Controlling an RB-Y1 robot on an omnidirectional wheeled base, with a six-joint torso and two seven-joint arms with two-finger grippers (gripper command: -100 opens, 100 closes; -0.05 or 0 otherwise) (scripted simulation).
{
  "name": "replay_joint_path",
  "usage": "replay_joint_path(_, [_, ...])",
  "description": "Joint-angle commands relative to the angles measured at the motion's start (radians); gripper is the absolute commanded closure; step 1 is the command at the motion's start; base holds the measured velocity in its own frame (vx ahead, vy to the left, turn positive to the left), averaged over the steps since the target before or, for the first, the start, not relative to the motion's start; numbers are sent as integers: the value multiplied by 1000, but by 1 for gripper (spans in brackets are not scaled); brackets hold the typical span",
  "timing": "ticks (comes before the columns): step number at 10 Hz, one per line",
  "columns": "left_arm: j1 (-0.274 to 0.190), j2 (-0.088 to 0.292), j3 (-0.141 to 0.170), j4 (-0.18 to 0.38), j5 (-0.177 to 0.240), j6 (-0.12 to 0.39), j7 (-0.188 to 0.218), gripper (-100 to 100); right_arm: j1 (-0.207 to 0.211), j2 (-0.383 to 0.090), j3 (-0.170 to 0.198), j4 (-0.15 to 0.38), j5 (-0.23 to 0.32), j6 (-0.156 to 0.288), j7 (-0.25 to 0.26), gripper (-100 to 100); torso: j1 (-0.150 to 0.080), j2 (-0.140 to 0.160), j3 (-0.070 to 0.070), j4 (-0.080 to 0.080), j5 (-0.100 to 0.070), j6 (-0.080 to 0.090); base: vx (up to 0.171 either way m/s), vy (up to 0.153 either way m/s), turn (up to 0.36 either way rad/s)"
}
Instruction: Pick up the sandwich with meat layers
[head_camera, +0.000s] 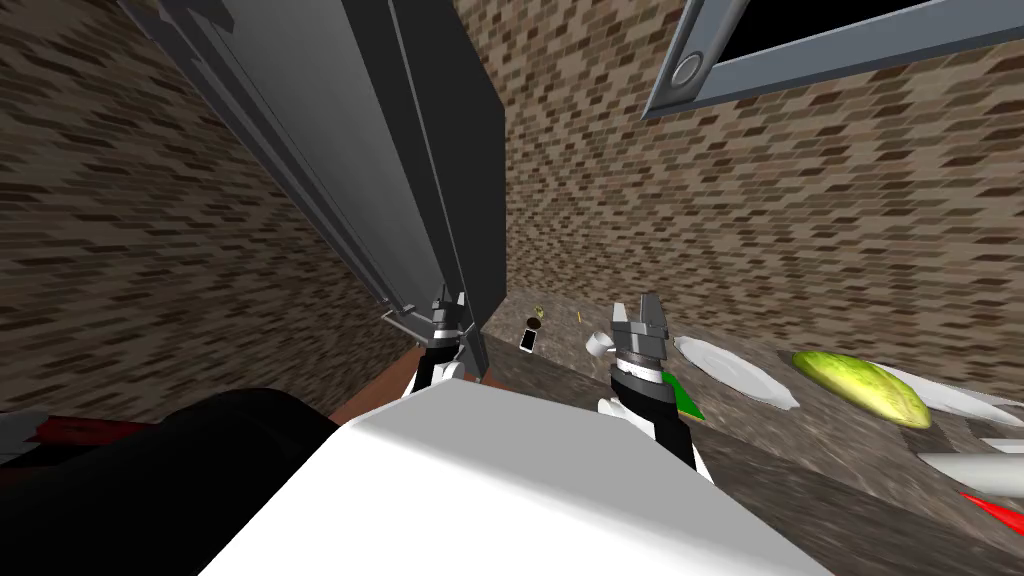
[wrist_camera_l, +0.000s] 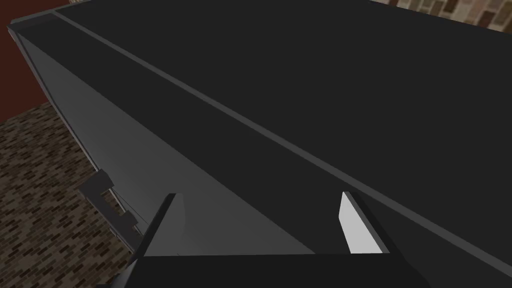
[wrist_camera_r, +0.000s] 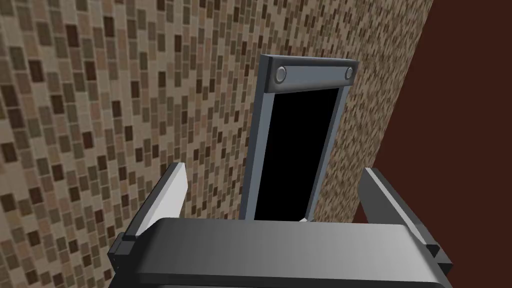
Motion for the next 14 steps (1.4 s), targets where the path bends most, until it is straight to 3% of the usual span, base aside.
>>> replay_joint_path(1, [0, 0, 0, 0, 0, 0, 0, 0, 20, -44, -16, 7, 42, 34, -13, -100, 0, 0, 0, 0, 0, 0, -51, -8, 163])
replay_joint_path(4, [0, 0, 0, 0, 0, 0, 0, 0, 66, -125, -52, 29, 137, 114, -47, -100, -1, 7, 4, 1, 0, 0, -104, -14, 224])
replay_joint_path(7, [0, 0, 0, 0, 0, 0, 0, 0, 86, -162, -66, 40, 196, 149, -63, -100, -2, 4, 2, 1, 0, 0, -52, -21, 127])
replay_joint_path(8, [0, 0, 0, 0, 0, 0, 0, 0, 108, -198, -81, 54, 237, 188, -80, -100, -2, 3, 2, 1, 0, 0, -62, -8, 213])
replay_joint_path(9, [0, 0, 0, 0, 0, 0, 0, 0, 108, -198, -81, 54, 251, 188, -80, -100, -2, 4, 2, 1, 0, 0, -51, -10, 108])
replay_joint_path(10, [0, 0, 0, 0, 0, 0, 0, 0, 132, -237, -95, 69, 287, 228, -100, -100, -2, 3, 2, 1, 0, 0, -63, -6, 209])
replay_joint_path(11, [0, 0, 0, 0, 0, 0, 0, 0, 132, -237, -95, 69, 310, 230, -100, -100, -2, 4, 2, 1, 0, 0, -56, -11, 116])
replay_joint_path(12, [0, 0, 0, 0, 0, 0, 0, 0, 157, -277, -109, 88, 348, 274, -120, -100, -2, 4, 2, 1, 0, 0, -61, -3, 262])
replay_joint_path(13, [0, 0, 0, 0, 0, 0, 0, 0, 157, -277, -109, 88, 375, 274, -120, -100, -2, 4, 2, 1, 0, 0, -55, -1, 98])
replay_joint_path(14, [0, 0, 0, 0, 0, 0, 0, 0, 183, -320, -123, 108, 405, 312, -143, -100, -1, 3, 2, 1, 0, 0, -59, 6, 205])
